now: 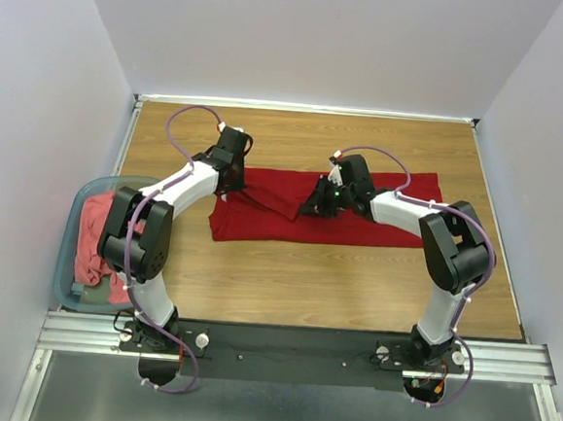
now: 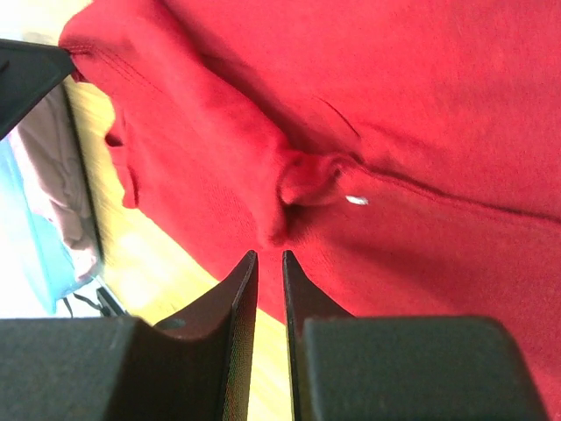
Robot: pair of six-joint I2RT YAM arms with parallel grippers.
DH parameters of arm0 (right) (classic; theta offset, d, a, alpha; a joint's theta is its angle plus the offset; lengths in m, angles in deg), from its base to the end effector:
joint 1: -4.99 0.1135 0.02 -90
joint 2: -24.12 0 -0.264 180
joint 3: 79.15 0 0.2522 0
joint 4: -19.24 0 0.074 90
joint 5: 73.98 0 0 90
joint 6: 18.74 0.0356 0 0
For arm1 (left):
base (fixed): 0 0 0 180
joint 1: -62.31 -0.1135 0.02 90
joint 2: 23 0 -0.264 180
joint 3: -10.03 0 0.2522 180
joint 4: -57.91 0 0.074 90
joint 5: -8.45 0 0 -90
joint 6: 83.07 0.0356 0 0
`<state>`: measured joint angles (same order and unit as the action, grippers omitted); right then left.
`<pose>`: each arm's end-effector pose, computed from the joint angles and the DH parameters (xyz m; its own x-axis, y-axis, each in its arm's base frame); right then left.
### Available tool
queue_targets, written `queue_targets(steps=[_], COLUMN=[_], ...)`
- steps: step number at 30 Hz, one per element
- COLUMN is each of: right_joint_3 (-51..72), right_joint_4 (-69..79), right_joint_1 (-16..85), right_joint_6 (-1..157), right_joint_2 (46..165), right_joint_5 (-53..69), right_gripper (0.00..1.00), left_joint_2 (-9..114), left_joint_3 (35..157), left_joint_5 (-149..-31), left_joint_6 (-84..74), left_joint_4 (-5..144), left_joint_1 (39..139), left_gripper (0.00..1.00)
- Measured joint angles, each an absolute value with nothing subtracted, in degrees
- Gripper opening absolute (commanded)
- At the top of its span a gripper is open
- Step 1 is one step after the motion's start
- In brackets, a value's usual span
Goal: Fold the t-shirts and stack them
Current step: Fold the tshirt
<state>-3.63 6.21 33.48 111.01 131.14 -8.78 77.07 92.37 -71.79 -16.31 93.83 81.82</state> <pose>0.3340 0.1983 0.1596 -0.9188 0.1618 -0.3600 -0.1409 0.7177 0.6820 0.3517 -0.1182 0.2088 -0.7901 -0.1326 -0.5985 -0.0841 0.9905 -0.1084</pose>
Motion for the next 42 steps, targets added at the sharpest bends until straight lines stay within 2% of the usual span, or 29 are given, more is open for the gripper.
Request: queue_targets(steps=[1,4,8,9,13,16,23,31,33,37,38,40,42], right_joint_3=[-3.15,-2.91,-2.84,-2.53,-0.17,1.14,3.3,0.09,-0.2,-2.14,-2.82,-3.85,-4.0], right_joint_4=[6.1,5.38,4.9,4.6,4.12,7.39,16.42,23.63,24.86,24.62,22.56,18.5,14.3], right_joint_1=[33.48,33.48,33.46,33.46,33.46,33.42,33.13,28.37,27.45,26.53,26.4,26.14,25.85], right_joint_6=[110.66,110.29,109.92,109.87,109.85,110.7,114.2,119.71,119.67,118.03,116.39,113.57,109.96], right_joint_2=[130.99,130.7,130.29,130.24,130.24,130.31,136.23,145.3,145.21,143.07,141.26,136.76,131.9], right_joint_5=[-8.69,-8.36,-7.99,-8.01,-9.68,-12.52,-16.56,-20.69,-21.15,-20.91,-19.97,-16.98,-12.87], right_gripper=[0.27,0.3,0.32,0.32,0.32,0.32,0.31,0.32,0.32,0.35,0.36,0.37,0.38], left_joint_2=[76.83,76.55,76.18,75.87,73.18,71.04,77.64,86.8,87.94,88.85,88.7,88.04,85.53], left_joint_3=[92.5,92.63,92.42,92.37,92.35,91.67,90.58,91.89,93.25,95.28,95.61,95.8,95.63], left_joint_5=[-71.79,-71.79,-71.79,-71.79,-71.84,-73.58,-80.16,-81.91,-82.24,-82.09,-81.67,-80.34,-78.74], left_joint_6=[-16.07,-15.77,-15.96,-16.03,-16.64,-17.6,-20.53,-22.54,-22.91,-22.87,-22.74,-22.34,-21.97], left_joint_4=[93.7,93.85,94.09,94.16,93.7,89.76,81.3,78.51,78.53,79.29,79.8,81.15,82.7], left_joint_1=[81.82,81.82,81.82,81.79,81.79,81.75,81.75,81.42,81.16,81.05,81.03,80.9,81.01], left_gripper=[0.48,0.64,0.65,0.63,0.37,0.28,0.25,0.25,0.27,0.43,0.5,0.57,0.59])
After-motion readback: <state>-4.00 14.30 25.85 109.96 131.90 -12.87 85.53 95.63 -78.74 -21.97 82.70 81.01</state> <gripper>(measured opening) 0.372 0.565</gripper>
